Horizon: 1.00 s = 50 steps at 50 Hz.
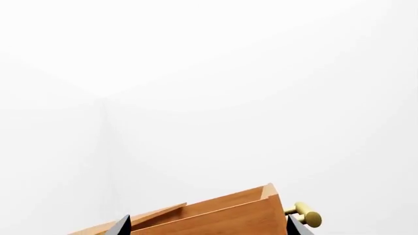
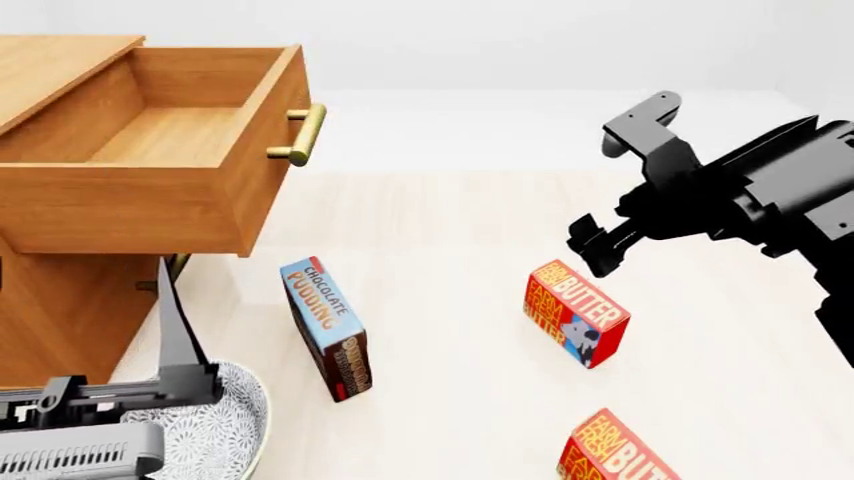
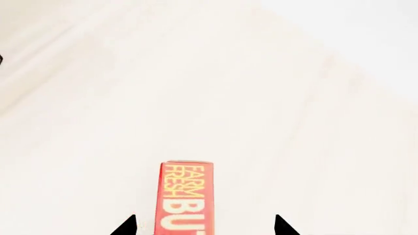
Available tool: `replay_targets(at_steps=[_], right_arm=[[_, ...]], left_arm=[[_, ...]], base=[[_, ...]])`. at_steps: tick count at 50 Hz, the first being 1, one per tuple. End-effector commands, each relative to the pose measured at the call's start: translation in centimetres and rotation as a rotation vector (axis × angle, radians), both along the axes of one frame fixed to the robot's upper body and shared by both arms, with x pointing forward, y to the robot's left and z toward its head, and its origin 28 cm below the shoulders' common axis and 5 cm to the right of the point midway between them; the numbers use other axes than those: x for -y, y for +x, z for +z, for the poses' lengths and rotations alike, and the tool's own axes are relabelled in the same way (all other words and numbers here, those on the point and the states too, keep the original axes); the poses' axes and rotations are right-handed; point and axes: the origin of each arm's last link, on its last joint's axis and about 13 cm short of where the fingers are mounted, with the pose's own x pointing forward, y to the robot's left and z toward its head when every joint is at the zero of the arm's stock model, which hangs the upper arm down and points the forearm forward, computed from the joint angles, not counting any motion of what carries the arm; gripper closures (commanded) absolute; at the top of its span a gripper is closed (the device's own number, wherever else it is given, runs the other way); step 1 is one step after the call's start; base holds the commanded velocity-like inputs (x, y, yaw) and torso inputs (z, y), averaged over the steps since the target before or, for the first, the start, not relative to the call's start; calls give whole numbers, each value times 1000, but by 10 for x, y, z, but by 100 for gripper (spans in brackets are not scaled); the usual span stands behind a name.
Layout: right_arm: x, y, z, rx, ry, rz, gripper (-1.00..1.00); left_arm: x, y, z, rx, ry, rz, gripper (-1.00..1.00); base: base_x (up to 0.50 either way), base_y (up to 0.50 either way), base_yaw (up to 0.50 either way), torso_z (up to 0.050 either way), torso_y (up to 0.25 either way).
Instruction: Put the butter at the front in the top drawer of the cabinet and close it.
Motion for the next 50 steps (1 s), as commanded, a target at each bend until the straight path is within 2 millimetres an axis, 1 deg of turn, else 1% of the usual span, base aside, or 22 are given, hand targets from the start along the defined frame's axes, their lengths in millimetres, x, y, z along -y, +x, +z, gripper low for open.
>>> replay_targets(at_steps=[1,10,25,36,50], right_arm=[[-1,-3,-13,-36,31,3,-100],[2,-5,-19,-56,35,-20,-100],[-1,-5,-26,-75,43,-9,-100],[0,-6,-28,-76,53,-10,-100],[2,-10,-29,-75,61,-23,-100]], left_arm=[[0,2,0,-1,-1,-1,-100],[-1,4,0,-2,-2,-2,-100],[0,5,-1,-8,16,-2,-100],[0,6,-2,-10,23,-3,-100],[0,7,-2,-13,28,-5,-100]], base=[[0,0,0,0,0],[0,0,0,0,0],[0,0,0,0,0],[0,0,0,8,-120],[0,0,0,13,-182]])
